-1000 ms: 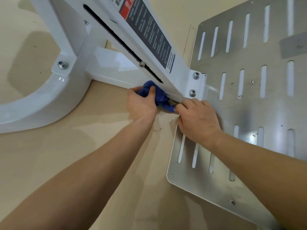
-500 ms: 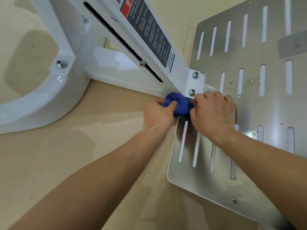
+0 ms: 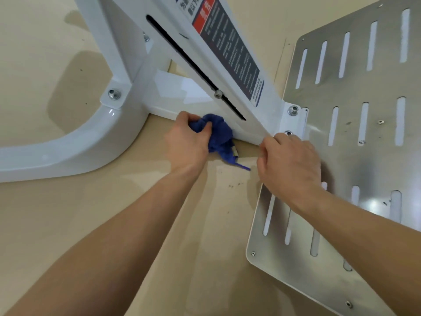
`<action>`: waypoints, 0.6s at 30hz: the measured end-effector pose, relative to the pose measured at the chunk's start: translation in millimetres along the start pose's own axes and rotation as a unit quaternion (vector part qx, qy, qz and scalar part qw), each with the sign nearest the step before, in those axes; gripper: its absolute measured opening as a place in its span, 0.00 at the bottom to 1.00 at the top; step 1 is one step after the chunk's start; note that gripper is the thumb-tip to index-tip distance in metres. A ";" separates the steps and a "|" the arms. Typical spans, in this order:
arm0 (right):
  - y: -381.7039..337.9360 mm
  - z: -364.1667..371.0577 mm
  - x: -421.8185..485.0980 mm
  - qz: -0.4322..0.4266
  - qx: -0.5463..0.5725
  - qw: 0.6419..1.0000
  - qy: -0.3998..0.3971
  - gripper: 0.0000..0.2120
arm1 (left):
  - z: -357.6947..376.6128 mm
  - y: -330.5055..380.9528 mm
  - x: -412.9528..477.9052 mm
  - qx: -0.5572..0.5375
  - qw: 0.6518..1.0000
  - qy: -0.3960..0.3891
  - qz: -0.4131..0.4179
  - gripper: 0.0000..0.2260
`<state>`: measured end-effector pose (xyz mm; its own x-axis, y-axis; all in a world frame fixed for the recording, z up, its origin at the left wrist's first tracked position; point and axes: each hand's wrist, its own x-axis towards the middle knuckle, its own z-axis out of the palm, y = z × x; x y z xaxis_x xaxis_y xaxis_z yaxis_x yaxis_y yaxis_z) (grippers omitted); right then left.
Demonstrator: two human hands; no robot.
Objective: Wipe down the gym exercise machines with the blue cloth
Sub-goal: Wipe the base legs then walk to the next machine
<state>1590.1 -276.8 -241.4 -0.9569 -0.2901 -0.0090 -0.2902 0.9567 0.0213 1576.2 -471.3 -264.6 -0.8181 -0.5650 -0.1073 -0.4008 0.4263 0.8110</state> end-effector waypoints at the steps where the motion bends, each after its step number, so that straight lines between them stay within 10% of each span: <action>1: -7.3 1.8 -2.5 -0.014 0.022 1.000 -0.011 0.05 | -7.1 0.7 5.9 0.015 0.999 0.024 0.020 0.08; 5: -47.7 11.0 -12.2 -0.084 0.069 0.992 -0.058 0.04 | -26.7 -1.8 37.2 0.015 0.992 0.087 0.087 0.14; 8: -69.7 17.5 -2.2 -0.148 0.073 0.984 -0.060 0.04 | -17.7 -12.0 40.7 0.082 0.974 -0.036 0.207 0.19; 12: -81.8 24.6 15.9 -0.182 0.087 0.978 -0.049 0.04 | -4.2 -32.8 58.3 0.268 0.849 -0.147 0.430 0.17; 18: -74.4 27.9 20.6 -0.154 0.107 0.977 -0.101 0.08 | -17.3 -26.8 107.7 0.378 0.887 -0.049 0.261 0.15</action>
<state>1592.0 -353.3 -271.1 -0.7980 -0.5755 -0.1787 -0.5366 0.8136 -0.2237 1505.9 -555.8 -288.0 -0.9906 -0.1033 0.0893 -0.0891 0.9846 0.1506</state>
